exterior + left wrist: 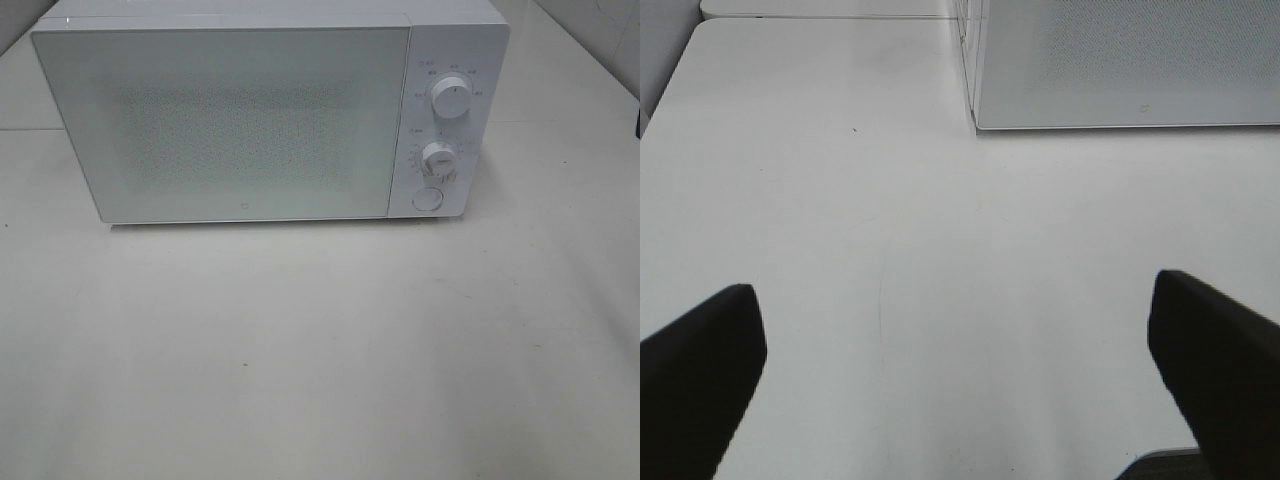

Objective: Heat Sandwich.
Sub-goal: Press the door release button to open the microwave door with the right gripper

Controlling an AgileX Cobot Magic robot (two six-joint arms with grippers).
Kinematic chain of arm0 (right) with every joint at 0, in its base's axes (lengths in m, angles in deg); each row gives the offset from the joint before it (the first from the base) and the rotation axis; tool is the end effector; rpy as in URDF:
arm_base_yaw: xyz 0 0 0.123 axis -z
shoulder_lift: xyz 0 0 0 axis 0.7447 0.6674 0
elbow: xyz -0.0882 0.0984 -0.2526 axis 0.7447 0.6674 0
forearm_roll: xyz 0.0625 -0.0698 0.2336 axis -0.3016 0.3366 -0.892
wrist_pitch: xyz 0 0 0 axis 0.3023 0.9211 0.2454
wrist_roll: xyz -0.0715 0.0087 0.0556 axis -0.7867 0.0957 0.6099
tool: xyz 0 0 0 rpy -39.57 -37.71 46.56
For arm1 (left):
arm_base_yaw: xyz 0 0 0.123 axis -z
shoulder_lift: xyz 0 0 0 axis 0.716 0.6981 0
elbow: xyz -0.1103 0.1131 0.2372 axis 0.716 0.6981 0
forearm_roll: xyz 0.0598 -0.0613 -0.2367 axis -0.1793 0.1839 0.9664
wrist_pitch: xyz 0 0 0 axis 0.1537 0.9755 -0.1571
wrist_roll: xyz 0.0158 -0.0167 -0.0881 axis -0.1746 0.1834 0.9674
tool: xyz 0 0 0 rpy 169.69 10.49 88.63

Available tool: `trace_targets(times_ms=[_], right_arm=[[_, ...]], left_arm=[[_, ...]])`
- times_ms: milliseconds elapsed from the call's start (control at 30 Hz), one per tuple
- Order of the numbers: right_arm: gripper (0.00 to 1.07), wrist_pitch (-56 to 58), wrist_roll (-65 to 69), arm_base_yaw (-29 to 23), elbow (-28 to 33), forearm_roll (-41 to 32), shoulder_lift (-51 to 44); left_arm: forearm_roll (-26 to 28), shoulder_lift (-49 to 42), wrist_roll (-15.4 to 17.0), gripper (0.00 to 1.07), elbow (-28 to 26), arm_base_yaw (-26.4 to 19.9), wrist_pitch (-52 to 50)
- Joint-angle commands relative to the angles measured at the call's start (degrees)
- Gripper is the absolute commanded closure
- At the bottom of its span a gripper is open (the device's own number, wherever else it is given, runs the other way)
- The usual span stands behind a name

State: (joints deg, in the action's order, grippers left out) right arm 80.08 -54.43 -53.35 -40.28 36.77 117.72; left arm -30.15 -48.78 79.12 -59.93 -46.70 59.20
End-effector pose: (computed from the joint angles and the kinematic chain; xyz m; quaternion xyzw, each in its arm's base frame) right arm 0.1709 0.0149 0.2851 -0.0409 0.8197 0.0192 0.5711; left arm -0.0041 -0.0104 0.2782 0.0187 0.8455 -0.0463 0.5317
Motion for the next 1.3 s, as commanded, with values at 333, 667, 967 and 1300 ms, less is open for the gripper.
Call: trace_targets(times_ms=[333,667,967,1300], right_arm=[[0.32,-21.49,-0.97,0.34,6.36,-0.06,9.17],[0.32,-39.19,-4.35,0.17,12.20,-5.73,17.07],[0.32,-47.10,-5.90,-3.84,14.61,-11.63,22.80],[0.32,-57.87,-14.38,-17.30,15.47,-25.61,31.11]], left_arm=[[0.23,-1.38,0.17,0.08,0.17,-0.23,-0.23],[0.23,-1.38,0.17,0.08,0.17,-0.23,-0.23],[0.23,-1.38,0.17,0.08,0.17,-0.23,-0.23],[0.23,-1.38,0.17,0.08,0.17,-0.23,-0.23]])
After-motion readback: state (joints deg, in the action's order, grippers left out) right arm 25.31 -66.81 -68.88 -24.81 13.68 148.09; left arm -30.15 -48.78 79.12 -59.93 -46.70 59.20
